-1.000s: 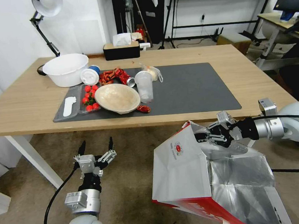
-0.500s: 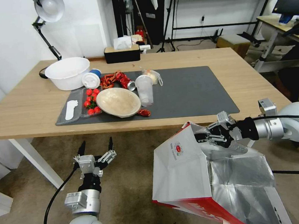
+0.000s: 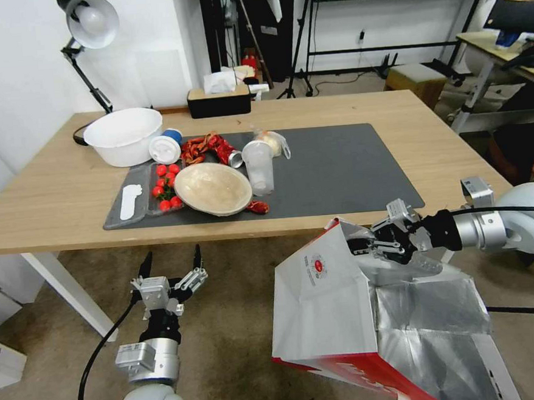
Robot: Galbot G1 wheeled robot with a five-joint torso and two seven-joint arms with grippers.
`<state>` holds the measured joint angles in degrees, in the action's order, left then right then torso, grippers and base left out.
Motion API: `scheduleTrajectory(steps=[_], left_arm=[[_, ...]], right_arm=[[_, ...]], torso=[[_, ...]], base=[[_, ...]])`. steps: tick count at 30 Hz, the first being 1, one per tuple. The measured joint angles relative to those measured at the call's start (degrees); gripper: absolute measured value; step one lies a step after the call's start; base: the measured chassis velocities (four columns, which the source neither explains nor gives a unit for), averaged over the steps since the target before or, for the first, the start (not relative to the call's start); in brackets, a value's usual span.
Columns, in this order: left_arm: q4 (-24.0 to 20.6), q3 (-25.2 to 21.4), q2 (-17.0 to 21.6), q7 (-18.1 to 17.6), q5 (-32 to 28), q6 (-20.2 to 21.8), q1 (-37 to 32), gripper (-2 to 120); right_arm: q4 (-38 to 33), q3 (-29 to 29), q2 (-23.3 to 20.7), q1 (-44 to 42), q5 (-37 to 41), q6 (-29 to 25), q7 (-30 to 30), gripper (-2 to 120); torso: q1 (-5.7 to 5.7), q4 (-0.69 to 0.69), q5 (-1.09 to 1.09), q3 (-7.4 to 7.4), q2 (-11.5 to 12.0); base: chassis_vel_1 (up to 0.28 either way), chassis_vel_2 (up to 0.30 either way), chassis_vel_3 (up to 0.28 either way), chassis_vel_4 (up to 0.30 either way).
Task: Pick up the food delivery bag from the floor and place it on the table.
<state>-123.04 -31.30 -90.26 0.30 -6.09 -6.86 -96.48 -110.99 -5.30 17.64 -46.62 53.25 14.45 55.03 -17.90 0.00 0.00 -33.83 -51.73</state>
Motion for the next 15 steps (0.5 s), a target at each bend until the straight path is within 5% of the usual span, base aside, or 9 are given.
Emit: scheduleTrajectory(steps=[15], left_arm=[[0.02, 0.03, 0.05, 0.11, 0.23, 0.14, -0.18, 100]], right_arm=[[0.06, -0.07, -0.12, -0.03, -0.02, 0.00, 0.21, 0]], torso=[[-0.42, 0.00, 0.00, -0.55, -0.97]], base=[[0.000, 0.000, 0.000, 0.000]])
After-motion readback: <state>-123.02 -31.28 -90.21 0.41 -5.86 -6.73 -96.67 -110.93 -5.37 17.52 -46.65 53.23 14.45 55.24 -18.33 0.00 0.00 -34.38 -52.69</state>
